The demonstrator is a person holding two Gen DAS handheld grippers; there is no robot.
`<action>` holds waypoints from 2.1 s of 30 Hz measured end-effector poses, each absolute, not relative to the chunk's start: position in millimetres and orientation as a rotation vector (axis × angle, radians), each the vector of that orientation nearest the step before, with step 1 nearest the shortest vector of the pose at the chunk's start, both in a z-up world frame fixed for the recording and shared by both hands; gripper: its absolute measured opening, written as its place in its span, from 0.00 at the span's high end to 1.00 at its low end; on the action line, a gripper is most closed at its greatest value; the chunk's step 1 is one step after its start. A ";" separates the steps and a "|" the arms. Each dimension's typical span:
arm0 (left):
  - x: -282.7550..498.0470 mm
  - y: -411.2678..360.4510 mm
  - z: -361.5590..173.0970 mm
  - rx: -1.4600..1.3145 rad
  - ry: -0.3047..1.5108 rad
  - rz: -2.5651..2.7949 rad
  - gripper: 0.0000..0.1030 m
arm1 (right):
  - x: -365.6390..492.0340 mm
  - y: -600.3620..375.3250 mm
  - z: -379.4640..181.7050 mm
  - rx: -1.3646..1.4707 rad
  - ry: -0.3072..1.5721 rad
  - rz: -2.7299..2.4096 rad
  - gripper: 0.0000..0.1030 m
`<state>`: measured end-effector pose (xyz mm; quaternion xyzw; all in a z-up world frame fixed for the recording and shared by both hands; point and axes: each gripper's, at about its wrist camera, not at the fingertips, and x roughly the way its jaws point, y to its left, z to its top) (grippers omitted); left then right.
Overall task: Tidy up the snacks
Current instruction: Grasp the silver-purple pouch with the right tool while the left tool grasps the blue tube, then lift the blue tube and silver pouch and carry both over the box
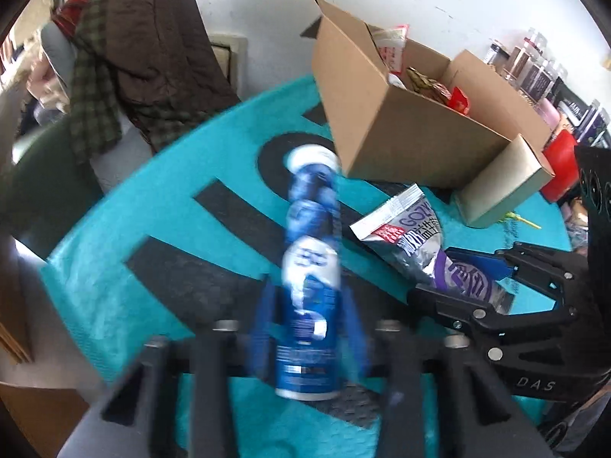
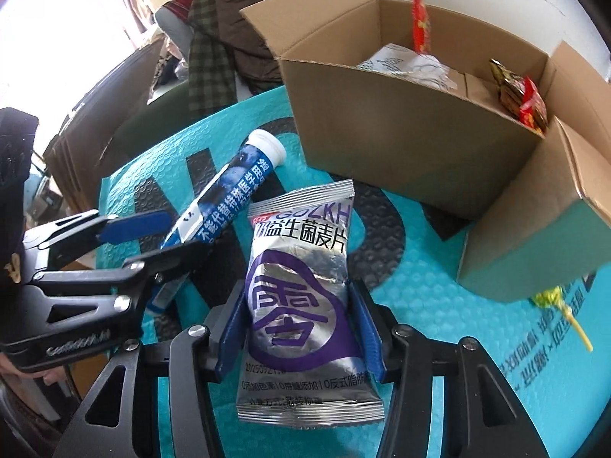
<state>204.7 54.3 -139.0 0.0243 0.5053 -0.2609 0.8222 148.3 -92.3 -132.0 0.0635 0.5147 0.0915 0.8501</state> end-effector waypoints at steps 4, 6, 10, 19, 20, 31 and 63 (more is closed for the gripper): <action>196.2 50.1 -136.1 0.070 1.066 -0.542 0.72 | 138.1 -101.8 -130.3 0.153 1.088 0.170 0.50; 186.6 47.1 -134.6 0.083 1.069 -0.543 0.72 | 132.4 -102.0 -130.8 0.149 1.089 0.156 0.50; 162.8 42.9 -131.3 0.093 1.082 -0.567 0.72 | 118.6 -105.2 -131.8 0.163 1.088 0.146 0.50; 108.0 28.7 -127.9 0.110 1.089 -0.593 0.72 | 74.9 -120.7 -132.9 0.199 1.083 0.110 0.50; 101.8 26.1 -127.7 0.117 1.090 -0.596 0.72 | 72.5 -123.1 -132.4 0.199 1.082 0.108 0.50; 60.2 -1.6 -127.0 0.165 1.104 -0.660 0.72 | 26.8 -142.6 -132.6 0.199 1.086 0.093 0.50; 66.9 -45.0 -135.1 0.313 1.060 -0.631 0.73 | 6.1 -137.3 -138.9 0.002 1.018 0.113 0.54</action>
